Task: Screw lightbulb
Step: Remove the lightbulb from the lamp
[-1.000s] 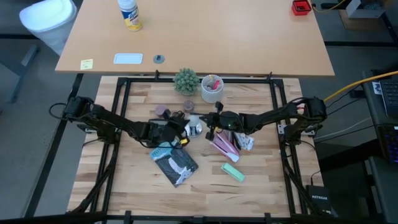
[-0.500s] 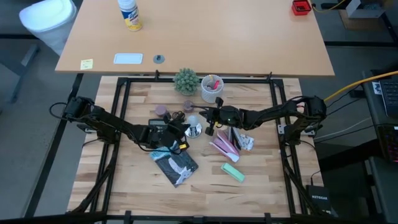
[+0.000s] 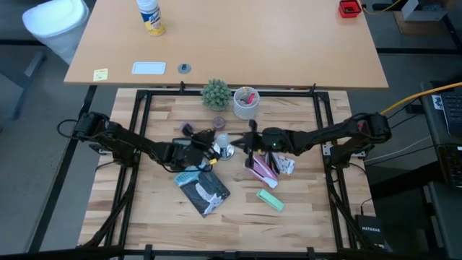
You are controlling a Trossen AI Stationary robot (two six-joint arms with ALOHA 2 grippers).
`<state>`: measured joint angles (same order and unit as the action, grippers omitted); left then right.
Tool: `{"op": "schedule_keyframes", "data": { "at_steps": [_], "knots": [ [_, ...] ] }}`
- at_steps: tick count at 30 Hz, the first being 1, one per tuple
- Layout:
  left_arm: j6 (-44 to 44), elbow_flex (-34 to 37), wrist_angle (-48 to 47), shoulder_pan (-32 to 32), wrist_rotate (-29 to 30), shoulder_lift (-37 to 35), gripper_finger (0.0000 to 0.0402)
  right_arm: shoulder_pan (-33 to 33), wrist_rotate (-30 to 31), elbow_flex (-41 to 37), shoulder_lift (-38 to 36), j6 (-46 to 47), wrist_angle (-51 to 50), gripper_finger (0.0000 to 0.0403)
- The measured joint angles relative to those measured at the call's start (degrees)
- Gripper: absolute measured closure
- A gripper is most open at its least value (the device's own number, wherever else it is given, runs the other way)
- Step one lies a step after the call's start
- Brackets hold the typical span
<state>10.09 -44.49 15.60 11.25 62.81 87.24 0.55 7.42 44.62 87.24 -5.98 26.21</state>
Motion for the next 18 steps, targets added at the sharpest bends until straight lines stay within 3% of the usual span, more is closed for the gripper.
{"op": "schedule_keyframes", "data": {
  "at_steps": [3, 8, 13, 18],
  "knots": [
    [2.1, 0.0, -2.8, -1.9, -1.6, 0.0, 0.0401, 1.6, 0.2, 0.0, 1.3, 0.0, 0.3, 0.0382],
    [6.3, 0.0, -5.9, -4.2, -10.2, 0.0, 0.0401, 2.0, 3.3, 0.0, 4.7, 0.1, 1.3, 0.0382],
    [6.1, 0.0, -6.1, -3.3, -11.7, 0.0, 0.0401, 1.6, 7.6, 0.0, 6.3, -0.2, 1.6, 0.0382],
    [8.0, 0.0, -6.8, -2.0, -14.2, 0.0, 0.0401, -0.6, 7.9, 0.0, 6.6, -0.3, 2.3, 0.0382]
  ]
}}
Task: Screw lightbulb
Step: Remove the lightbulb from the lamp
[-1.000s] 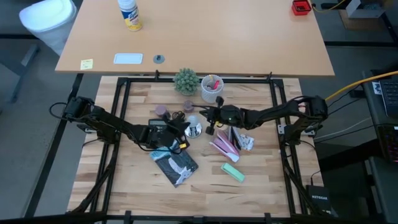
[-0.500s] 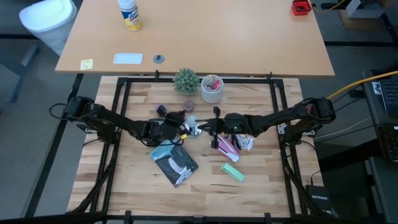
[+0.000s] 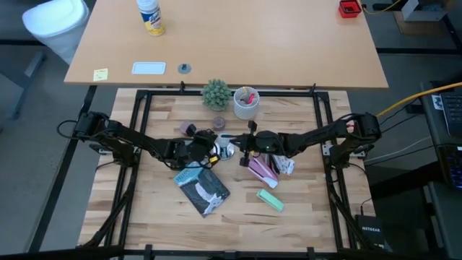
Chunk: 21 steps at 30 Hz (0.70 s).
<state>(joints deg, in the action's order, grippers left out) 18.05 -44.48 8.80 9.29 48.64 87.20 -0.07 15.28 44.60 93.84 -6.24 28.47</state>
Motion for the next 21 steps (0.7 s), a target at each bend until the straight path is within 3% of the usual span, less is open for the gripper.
{"op": "schedule_keyframes", "data": {
  "at_steps": [5, 13, 21],
  "knots": [
    [1.6, 0.0, -0.1, 1.8, -1.0, -0.1, 0.0402, -2.2, 0.5, 0.0, 0.0, 0.0, 0.0, 0.0382],
    [2.7, 0.0, -0.4, 4.3, -2.0, 0.0, 0.0401, -4.2, -3.5, 0.0, 0.1, 0.0, 1.0, 0.0382],
    [2.0, 0.0, 1.4, 6.3, -0.5, 0.0, 0.0401, -4.1, -0.9, 0.0, -0.3, -3.7, 1.4, 0.0382]
  ]
}}
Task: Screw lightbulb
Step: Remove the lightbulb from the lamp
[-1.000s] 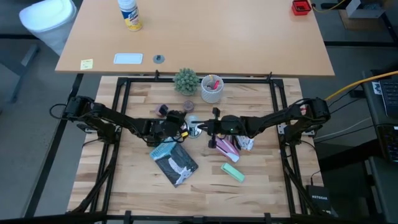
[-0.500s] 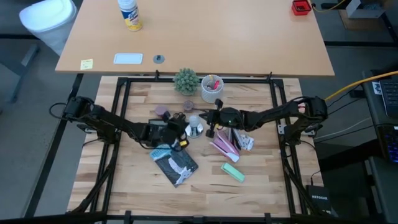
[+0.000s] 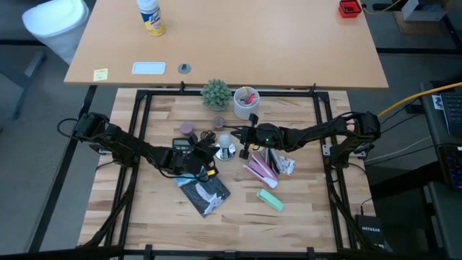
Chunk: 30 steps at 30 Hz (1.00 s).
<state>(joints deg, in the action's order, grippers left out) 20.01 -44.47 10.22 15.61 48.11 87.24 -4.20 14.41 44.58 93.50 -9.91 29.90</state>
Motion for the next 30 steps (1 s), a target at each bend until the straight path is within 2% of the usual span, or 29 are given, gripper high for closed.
{"op": "schedule_keyframes", "data": {
  "at_steps": [7, 14, 17, 22, 25, 30],
  "knots": [
    [-4.0, 0.0, 3.0, 0.7, 5.1, 0.0, 0.0401, 0.1, 1.0, 0.0, -5.8, -1.1, -2.7, 0.0382],
    [-4.0, 0.0, 2.9, 0.6, 6.8, 0.0, 0.0401, 0.1, 0.9, 0.0, -15.1, -0.7, -16.0, 0.0382],
    [-4.8, 0.0, 2.9, 0.5, 9.3, 0.0, 0.0401, 0.1, -2.0, 0.0, -20.5, 2.3, -24.2, 0.0382],
    [-7.3, 0.0, 2.8, -0.5, 9.7, 0.0, 0.0401, 0.1, -11.8, 0.0, -27.4, 9.8, -34.8, 0.0382],
    [-8.4, 0.0, 2.6, -1.4, 9.7, 0.0, 0.0401, 0.1, -15.4, 0.0, -28.3, 13.4, -36.5, 0.0382],
    [-8.6, 0.0, 2.3, -3.0, 9.7, 0.0, 0.0401, 0.1, -16.0, 0.0, -26.5, 15.3, -36.5, 0.0379]
  ]
}}
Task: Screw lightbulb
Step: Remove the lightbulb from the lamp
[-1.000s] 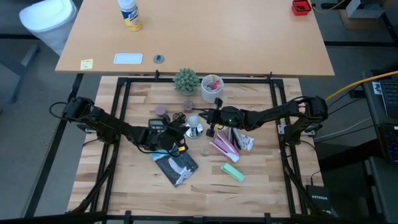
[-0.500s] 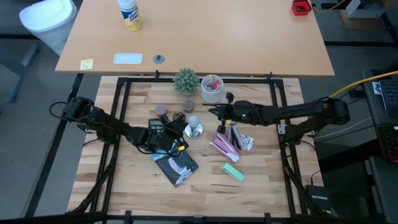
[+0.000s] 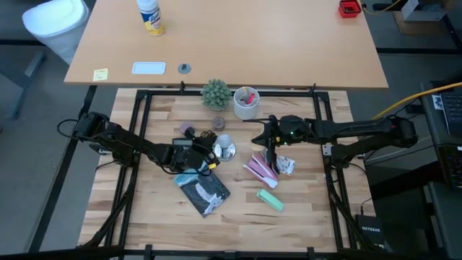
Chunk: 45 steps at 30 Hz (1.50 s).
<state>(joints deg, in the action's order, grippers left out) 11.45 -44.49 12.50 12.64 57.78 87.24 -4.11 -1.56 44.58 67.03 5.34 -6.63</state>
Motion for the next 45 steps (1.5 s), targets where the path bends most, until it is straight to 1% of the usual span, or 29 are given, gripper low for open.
{"op": "schedule_keyframes", "data": {
  "at_steps": [2, 4, 8, 12, 14, 16, 21, 23, 26, 31, 36, 39, 43, 45],
  "knots": [
    [0.0, 0.0, -0.3, -0.7, 0.0, 0.0, 0.0401, 0.0, 0.0, 0.0, 1.4, 0.5, 0.5, 0.0371],
    [-0.1, 0.0, -1.0, -1.3, -0.1, 0.0, 0.0401, 0.0, -0.1, 0.0, 3.0, 1.9, 0.8, 0.0353],
    [-0.9, 0.0, -3.9, -3.1, -3.4, 0.0, 0.0401, 0.0, -1.2, 0.0, 7.4, 5.1, 3.5, 0.0292],
    [0.0, 0.0, -4.8, -5.1, -4.9, 0.0, 0.0401, 0.0, -1.2, 0.0, 12.8, 8.8, 10.5, 0.0226],
    [-0.5, 0.0, -4.7, -6.1, -4.9, 0.0, 0.0401, 0.0, -1.5, 0.0, 15.5, 9.8, 14.1, 0.0201],
    [-1.4, 0.0, -4.7, -7.0, -5.4, 0.0, 0.0401, 0.0, -2.1, 0.0, 17.7, 10.6, 16.5, 0.0185],
    [-1.4, 0.0, -4.6, -9.3, -11.9, 0.0, 0.0401, 0.0, -2.1, 0.0, 22.8, 11.0, 20.7, 0.0176],
    [-1.4, 0.0, -4.5, -9.9, -13.5, 0.0, 0.0401, 0.0, -2.1, 0.0, 24.7, 10.9, 23.1, 0.0176],
    [-1.4, 0.0, -4.0, -10.2, -14.7, 0.0, 0.0401, 0.0, -2.1, 0.0, 27.3, 10.6, 27.2, 0.0176],
    [-0.9, 0.0, -4.1, -10.2, -16.7, 0.0, 0.0401, 0.0, -1.0, 0.0, 30.5, 5.6, 34.2, 0.0175],
    [0.1, 0.0, -4.0, -10.2, -17.2, 0.0, 0.0401, 0.0, 0.7, 0.0, 32.6, 3.2, 37.2, 0.0175],
    [0.3, 0.0, -3.7, -10.2, -17.2, 0.0, 0.0401, 0.0, 2.9, 0.0, 33.5, 3.1, 37.0, 0.0175],
    [0.5, 0.0, -3.8, -10.1, -20.1, 0.0, 0.0402, 0.0, 6.9, 0.0, 33.4, 2.7, 37.6, 0.0175],
    [0.6, 0.0, -3.9, -9.7, -20.6, 0.0, 0.0401, 0.0, 7.9, 0.0, 33.4, 2.5, 38.3, 0.0175]
  ]
}}
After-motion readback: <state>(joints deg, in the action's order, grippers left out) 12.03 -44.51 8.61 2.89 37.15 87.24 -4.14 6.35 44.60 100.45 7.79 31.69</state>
